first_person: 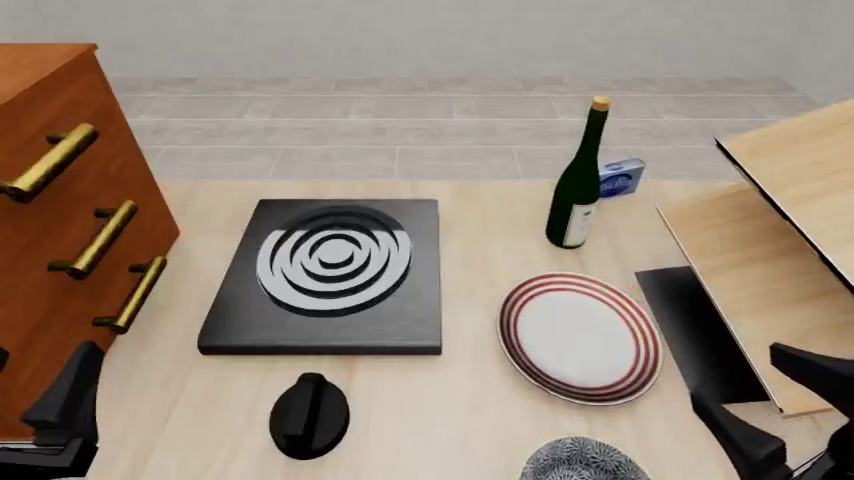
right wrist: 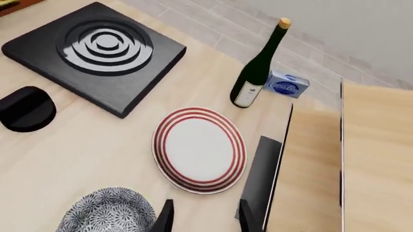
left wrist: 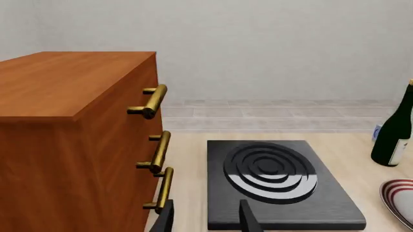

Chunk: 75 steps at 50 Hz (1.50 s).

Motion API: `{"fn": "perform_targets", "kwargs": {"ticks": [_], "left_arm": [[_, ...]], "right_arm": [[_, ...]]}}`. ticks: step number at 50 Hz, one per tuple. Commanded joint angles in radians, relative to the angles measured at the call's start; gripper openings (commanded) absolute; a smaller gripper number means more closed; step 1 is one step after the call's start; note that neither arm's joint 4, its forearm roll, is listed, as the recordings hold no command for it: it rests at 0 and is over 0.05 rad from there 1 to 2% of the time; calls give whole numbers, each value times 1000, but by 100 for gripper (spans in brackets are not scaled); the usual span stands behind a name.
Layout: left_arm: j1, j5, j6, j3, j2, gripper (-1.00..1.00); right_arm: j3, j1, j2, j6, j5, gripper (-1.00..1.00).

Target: Put the bowl on the stove.

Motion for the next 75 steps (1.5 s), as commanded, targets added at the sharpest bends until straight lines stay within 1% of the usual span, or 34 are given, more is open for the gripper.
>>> {"fn": "perform_targets", "kwargs": {"ticks": [1, 4, 6, 9, 11, 12, 13, 14, 17, 20, 21, 26, 27, 29, 31, 32, 34, 36, 44, 50, 54, 60, 64, 75], "left_arm": [[0, 0, 0, 0, 0, 100], [0, 0, 0, 0, 0, 100], [0, 0, 0, 0, 0, 100], [0, 0, 0, 0, 0, 100], [0, 0, 0, 0, 0, 100], [0, 0, 0, 0, 0, 100], [0, 0, 0, 0, 0, 100], [0, 0, 0, 0, 0, 100], [0, 0, 0, 0, 0, 100], [0, 0, 0, 0, 0, 100], [0, 0, 0, 0, 0, 100], [0, 0, 0, 0, 0, 100], [0, 0, 0, 0, 0, 100], [0, 0, 0, 0, 0, 100], [0, 0, 0, 0, 0, 100], [0, 0, 0, 0, 0, 100], [0, 0, 0, 0, 0, 100], [0, 0, 0, 0, 0, 100], [0, 0, 0, 0, 0, 100], [0, 0, 0, 0, 0, 100], [0, 0, 0, 0, 0, 100], [0, 0, 0, 0, 0, 100], [0, 0, 0, 0, 0, 100], [0, 0, 0, 0, 0, 100]], "right_arm": [[-8, 71, 27, -8, 81, 100], [-1, 91, 49, -7, 76, 100], [0, 106, 59, 8, 79, 100], [7, 103, 61, 0, 80, 100], [16, 121, 72, 24, 79, 100], [19, 119, 69, 20, 80, 100], [19, 125, 72, 26, 81, 100], [18, 146, 87, 47, 79, 100], [20, 158, 98, 37, 76, 100], [21, 176, 104, 48, 80, 100], [24, 189, 114, 60, 74, 100], [47, 201, 121, 74, 66, 100], [51, 207, 124, 86, 67, 100], [53, 209, 128, 92, 66, 100], [60, 211, 136, 92, 58, 100], [62, 217, 144, 106, 53, 100], [70, 221, 154, 109, 44, 100], [79, 223, 175, 111, 25, 100], [101, 262, 243, 149, -32, 100], [128, 256, 276, 158, -76, 100], [142, 259, 278, 165, -85, 100], [179, 255, 312, 177, -142, 100], [192, 253, 318, 181, -157, 100], [247, 246, 391, 197, -265, 100]]}}
